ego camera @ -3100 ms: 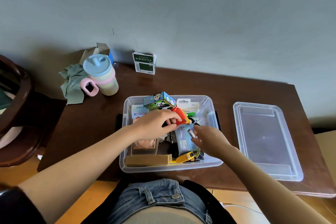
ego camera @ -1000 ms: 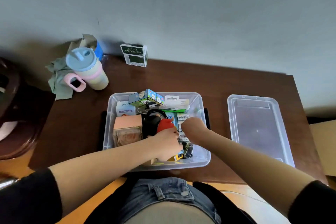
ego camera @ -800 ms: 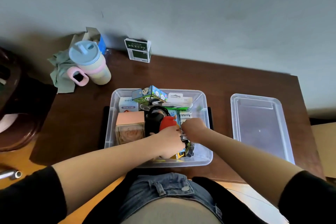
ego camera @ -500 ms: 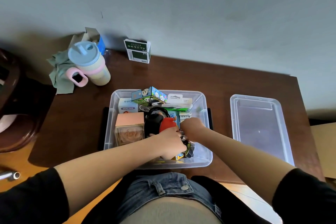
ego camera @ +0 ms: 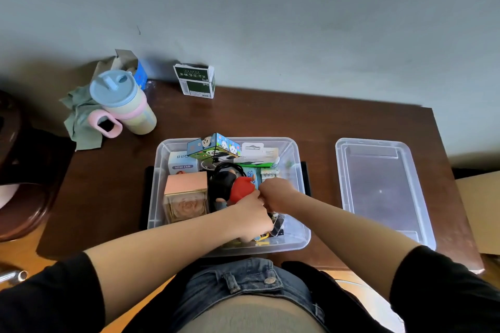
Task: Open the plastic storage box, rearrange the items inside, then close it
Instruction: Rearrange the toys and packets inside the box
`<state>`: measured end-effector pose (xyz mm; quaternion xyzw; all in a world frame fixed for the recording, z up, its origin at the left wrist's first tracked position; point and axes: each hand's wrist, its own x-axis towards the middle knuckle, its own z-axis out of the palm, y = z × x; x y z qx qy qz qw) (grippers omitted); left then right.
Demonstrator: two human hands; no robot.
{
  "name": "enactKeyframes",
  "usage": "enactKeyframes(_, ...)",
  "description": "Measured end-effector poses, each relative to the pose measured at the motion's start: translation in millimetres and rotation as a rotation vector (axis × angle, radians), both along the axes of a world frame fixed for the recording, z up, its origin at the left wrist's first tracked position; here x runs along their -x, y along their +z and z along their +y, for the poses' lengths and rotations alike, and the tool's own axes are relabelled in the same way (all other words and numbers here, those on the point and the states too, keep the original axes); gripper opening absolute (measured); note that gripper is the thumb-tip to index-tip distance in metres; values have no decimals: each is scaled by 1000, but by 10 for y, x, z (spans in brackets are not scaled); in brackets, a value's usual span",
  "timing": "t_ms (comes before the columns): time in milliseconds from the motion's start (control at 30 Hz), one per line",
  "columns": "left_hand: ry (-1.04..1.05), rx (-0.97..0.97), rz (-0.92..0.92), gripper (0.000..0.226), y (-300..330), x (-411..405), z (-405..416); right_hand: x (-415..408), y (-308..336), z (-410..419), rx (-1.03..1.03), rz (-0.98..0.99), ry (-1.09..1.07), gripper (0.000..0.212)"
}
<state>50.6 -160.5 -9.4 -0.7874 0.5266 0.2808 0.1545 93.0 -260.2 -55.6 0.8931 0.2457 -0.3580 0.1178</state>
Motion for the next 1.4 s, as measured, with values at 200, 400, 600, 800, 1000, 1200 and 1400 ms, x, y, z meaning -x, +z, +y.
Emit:
enactKeyframes(200,-5,45,65,17,104,-67,70,19,86,-16,34,26,18,15)
enactKeyframes(400,-3,31,70,14,149,-78,98,151,272,-146,120,183,254,21)
enactKeyframes(600,50,64,111,16,164,-112,132,338,224,-153,84,39,304,18)
enactKeyframes(800,120,76,178,19,95,-119,180,178,364,-196,72,8,268,14)
enactKeyframes(1000,134,96,173,14,70,-88,203,292,273,-92,166,199,282,16)
enactKeyframes(1200,167,223,133,17,69,-112,316,231,369,-137,147,79,267,11)
enactKeyframes(1400,236,326,109,16,20,-126,454,203,455,-159,164,185,278,3)
